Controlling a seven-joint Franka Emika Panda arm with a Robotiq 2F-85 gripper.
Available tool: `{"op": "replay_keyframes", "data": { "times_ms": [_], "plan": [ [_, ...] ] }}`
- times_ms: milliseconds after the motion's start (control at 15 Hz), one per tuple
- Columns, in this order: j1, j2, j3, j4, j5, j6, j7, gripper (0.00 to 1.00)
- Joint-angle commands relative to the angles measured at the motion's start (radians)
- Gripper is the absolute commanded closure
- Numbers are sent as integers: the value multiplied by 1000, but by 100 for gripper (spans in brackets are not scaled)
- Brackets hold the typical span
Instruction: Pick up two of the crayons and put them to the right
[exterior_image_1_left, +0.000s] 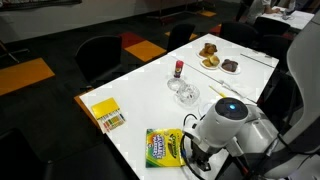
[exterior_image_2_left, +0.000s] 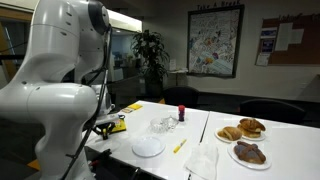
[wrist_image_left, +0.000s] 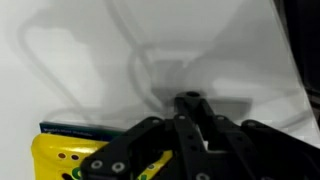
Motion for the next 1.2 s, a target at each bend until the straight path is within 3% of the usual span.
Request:
{"op": "replay_keyframes", "data": {
  "times_ms": [0,333,400,600,800,1133],
  "plan": [
    [2,-40,26,-104,3,38,14,96],
    [93,-87,-98,-169,-11,57,78,96],
    [107,-45,-124,-116,-38,40,103,96],
    [215,-60,-291,-114,-85,45,163,96],
    [281,-36,-435,-108,-130,80,226,96],
    [327,16,-575,-108,-184,145,310,96]
  ]
}}
